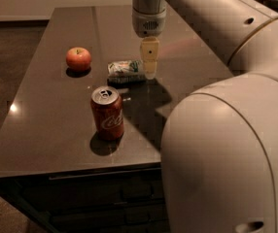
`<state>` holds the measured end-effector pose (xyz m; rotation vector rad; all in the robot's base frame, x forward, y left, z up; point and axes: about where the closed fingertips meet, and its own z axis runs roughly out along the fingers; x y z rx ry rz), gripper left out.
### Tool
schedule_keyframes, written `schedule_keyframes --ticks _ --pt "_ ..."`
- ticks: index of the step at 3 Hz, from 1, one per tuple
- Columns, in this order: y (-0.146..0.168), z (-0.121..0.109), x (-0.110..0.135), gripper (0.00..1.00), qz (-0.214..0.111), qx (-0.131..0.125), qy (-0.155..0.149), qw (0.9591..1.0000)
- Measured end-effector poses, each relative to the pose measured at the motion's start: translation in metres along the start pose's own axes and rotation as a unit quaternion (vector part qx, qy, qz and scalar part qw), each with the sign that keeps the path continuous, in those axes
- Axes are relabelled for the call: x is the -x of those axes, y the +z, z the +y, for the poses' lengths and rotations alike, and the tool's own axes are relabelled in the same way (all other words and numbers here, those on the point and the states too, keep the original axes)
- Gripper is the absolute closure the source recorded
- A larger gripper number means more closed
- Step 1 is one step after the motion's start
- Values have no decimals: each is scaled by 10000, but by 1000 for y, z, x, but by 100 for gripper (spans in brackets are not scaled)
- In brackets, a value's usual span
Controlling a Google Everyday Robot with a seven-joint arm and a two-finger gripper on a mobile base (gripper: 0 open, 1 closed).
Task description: Knock 7up can over
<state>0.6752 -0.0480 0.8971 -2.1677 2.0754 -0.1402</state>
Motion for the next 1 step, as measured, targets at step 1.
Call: schedule_keyframes --ticks 1 --pt "2 -5 3 0 -40 -82 -3 10000"
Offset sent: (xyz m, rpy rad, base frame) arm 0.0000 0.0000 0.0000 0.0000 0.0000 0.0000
